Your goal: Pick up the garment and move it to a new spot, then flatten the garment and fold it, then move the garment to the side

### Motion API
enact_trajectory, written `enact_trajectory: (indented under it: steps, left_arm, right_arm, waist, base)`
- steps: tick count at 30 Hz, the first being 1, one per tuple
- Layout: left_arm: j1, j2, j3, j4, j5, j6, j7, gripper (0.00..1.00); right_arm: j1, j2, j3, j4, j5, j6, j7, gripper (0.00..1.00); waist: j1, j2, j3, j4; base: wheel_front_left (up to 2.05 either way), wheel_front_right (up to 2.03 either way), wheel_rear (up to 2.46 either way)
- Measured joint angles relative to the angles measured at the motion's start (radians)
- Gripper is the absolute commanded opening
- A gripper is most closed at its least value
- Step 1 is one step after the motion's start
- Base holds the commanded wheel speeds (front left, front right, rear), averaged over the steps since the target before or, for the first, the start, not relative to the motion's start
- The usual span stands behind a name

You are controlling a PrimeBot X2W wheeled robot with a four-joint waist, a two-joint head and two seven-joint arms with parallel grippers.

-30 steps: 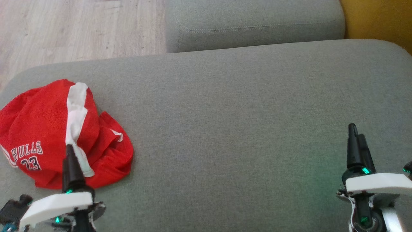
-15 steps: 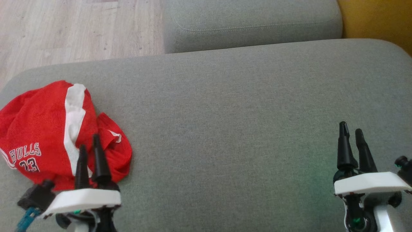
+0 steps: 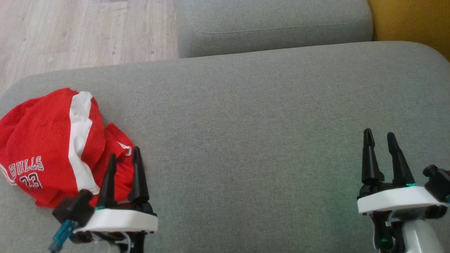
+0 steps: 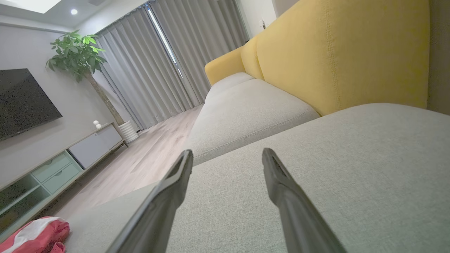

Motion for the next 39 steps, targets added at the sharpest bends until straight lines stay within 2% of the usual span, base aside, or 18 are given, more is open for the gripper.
enact_trajectory:
  steps: [20, 28, 34, 39]
  left_arm:
    - [-0.021, 0.071, -0.147, 0.015, 0.250, 0.131, -0.063, 1.00]
    - [-0.020, 0.067, -0.147, -0.018, 0.263, 0.137, -0.084, 1.00]
    - [-0.013, 0.035, -0.087, -0.047, 0.290, 0.108, -0.100, 1.00]
    - [0.023, 0.014, -0.052, -0.049, 0.326, 0.065, -0.115, 1.00]
  right_arm:
    - [0.000, 0.000, 0.036, -0.027, -0.281, 0.000, -0.061, 1.00]
    - [0.000, -0.001, 0.049, -0.035, -0.261, 0.000, -0.081, 1.00]
    - [0.001, -0.001, 0.058, -0.028, -0.178, 0.000, -0.096, 1.00]
    - [0.003, -0.001, 0.084, 0.039, -0.138, 0.000, -0.112, 1.00]
  waist:
    - [0.0000, 0.0000, 0.001, 0.004]
    - [-0.0001, 0.0000, 0.001, 0.006]
    - [-0.0001, 0.0000, -0.003, 0.002]
    - [-0.0001, 0.0000, -0.011, 0.002]
  base:
    - [0.00, 0.00, 0.00]
    - [0.00, 0.00, 0.00]
    - [0.00, 0.00, 0.00]
    - [0.00, 0.00, 0.00]
